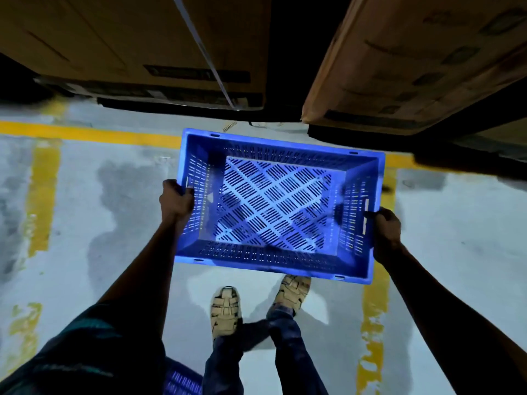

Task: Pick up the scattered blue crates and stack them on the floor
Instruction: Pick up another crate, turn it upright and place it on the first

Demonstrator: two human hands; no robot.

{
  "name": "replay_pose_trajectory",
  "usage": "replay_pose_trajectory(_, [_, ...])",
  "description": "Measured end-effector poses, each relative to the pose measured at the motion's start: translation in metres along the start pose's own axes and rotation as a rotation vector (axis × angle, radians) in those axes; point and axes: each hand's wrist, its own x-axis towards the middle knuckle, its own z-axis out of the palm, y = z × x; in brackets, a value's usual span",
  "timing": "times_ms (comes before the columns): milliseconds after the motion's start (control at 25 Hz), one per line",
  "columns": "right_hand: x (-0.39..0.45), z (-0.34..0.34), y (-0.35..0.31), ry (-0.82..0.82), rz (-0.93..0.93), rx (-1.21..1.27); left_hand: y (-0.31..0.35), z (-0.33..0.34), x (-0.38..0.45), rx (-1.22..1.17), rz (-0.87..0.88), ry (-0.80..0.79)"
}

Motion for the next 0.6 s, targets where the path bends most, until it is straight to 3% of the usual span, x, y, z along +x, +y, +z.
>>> replay_pose_trajectory(120, [-0.032, -0.002, 0.016, -0.08, -0.138, -0.207, -0.014, -0.005, -0.017, 0.067, 0.012, -0.033])
replay_pose_trajectory(320, [-0.041, -0.003, 0.011, -0.257, -0.088, -0.226, -0.02, -0.016, -0.035, 0.128, 0.044, -0.065])
replay_pose_trajectory(600, [-0.046, -0.004, 0.008, -0.339, -0.166, -0.422, -0.041, -0.03, -0.043, 0.229, -0.118, -0.06])
